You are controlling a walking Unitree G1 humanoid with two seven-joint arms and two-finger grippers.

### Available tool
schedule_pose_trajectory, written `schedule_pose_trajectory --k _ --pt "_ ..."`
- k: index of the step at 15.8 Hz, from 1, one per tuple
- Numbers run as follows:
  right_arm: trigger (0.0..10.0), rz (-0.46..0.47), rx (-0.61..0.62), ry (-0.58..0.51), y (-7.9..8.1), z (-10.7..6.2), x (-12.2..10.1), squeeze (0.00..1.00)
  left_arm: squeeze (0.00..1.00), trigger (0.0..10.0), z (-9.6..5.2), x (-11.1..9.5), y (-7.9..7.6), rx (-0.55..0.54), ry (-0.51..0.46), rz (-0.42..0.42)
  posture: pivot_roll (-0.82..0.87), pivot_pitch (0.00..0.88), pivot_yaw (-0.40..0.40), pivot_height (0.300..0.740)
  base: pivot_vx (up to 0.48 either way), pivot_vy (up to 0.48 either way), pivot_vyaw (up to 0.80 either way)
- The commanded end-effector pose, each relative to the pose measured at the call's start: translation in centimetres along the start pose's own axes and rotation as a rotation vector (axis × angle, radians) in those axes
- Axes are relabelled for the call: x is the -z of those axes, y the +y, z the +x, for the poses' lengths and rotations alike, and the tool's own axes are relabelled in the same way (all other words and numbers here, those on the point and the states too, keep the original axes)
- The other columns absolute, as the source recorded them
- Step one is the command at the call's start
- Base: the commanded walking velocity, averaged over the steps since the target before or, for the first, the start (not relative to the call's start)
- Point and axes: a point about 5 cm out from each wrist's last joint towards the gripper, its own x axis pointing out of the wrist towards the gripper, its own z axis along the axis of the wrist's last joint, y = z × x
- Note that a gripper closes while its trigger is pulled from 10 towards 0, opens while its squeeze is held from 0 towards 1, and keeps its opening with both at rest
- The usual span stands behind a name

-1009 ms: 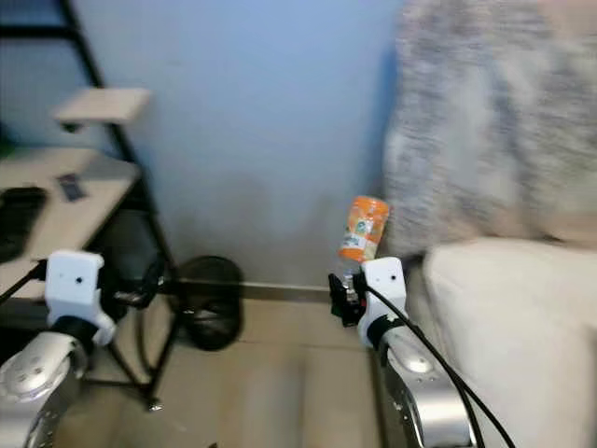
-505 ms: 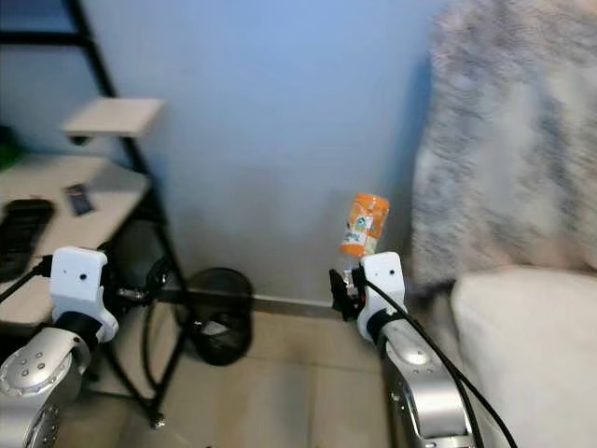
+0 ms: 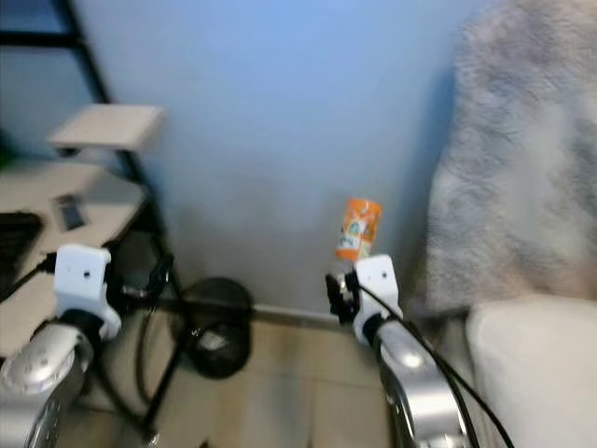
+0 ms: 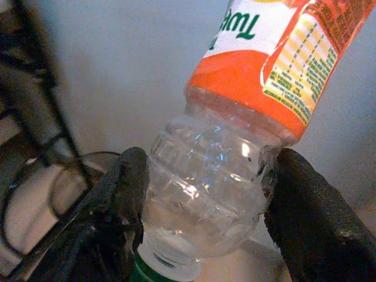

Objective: Clean up the room

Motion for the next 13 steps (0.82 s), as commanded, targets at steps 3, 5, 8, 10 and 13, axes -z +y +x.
schedule_pose_trajectory --k 3,5,8,10,13 --pt "10.0 -0.018 -0.02 -0.024 0.37 0.51 -0.71 0.0 0.0 10.0 -0.05 0.07 0.28 -0.003 0.004 0.024 0.05 0.0 0.011 0.74 0.329 0.0 0.68" --pt "10.0 -0.035 -0.046 -0.028 0.44 0.73 -0.83 0.0 0.0 10.0 -0.02 0.13 0.13 0.003 0.002 0.027 0.05 0.0 0.003 0.74 0.326 0.0 0.0" --pt "10.0 -0.049 -0.062 -0.024 0.68 0.85 -0.82 0.0 0.0 10.0 -0.05 0.12 0.21 0.004 -0.001 0.029 0.05 0.0 -0.003 0.74 0.326 0.0 0.0" --pt "10.0 -0.056 -0.075 -0.019 0.75 0.87 -0.73 0.0 0.0 10.0 -0.08 0.15 0.19 0.006 -0.001 0.033 0.06 0.0 -0.004 0.74 0.324 0.0 0.0" --pt "10.0 -0.119 -0.094 0.013 0.75 0.88 -0.1 0.0 0.0 10.0 -0.18 0.23 -0.02 0.019 0.001 0.041 0.06 0.0 -0.005 0.74 0.325 0.0 0.0"
